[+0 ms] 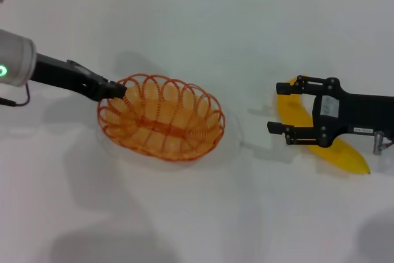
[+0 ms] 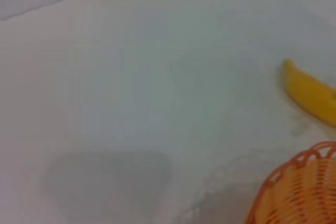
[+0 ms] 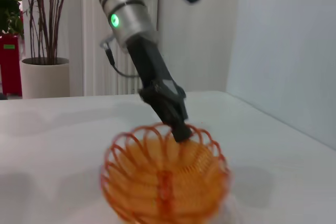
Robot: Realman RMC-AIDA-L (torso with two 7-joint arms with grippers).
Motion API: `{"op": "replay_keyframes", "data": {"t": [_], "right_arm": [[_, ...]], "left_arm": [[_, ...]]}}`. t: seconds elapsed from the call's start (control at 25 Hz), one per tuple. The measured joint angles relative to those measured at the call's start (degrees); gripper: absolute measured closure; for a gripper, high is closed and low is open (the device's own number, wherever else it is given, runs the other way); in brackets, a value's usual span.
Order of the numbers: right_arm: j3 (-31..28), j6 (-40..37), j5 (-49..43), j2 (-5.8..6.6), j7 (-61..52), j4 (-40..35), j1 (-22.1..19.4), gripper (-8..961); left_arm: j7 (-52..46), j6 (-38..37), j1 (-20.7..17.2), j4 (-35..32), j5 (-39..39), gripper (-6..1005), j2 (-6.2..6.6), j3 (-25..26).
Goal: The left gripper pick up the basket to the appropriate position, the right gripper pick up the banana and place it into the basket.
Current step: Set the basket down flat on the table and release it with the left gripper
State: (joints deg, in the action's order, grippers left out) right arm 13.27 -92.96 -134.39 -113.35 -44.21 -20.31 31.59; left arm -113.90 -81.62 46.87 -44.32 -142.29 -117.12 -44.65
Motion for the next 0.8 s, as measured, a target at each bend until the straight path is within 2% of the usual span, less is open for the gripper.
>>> {"op": "replay_keyframes", "data": {"t": [0.24, 0.44, 0.8], "right_arm": [[0.06, -0.11, 0.47, -0.11, 0.0, 0.0, 0.18, 169], [0.1, -0.21, 0.54, -0.13, 0.0, 0.0, 0.28, 169], [0.06, -0.48, 0.54, -0.3, 0.0, 0.0, 0.96, 169]], "left_arm": [[-1.36, 10.98, 1.8, 7.24, 0.48, 944, -0.04, 0.04], [-2.05, 12.7, 3.63, 9.2, 3.73, 943, -0.03, -0.35], [-3.03, 17.93, 7.05, 15.01, 3.98, 939, 0.02, -0.11]]}}
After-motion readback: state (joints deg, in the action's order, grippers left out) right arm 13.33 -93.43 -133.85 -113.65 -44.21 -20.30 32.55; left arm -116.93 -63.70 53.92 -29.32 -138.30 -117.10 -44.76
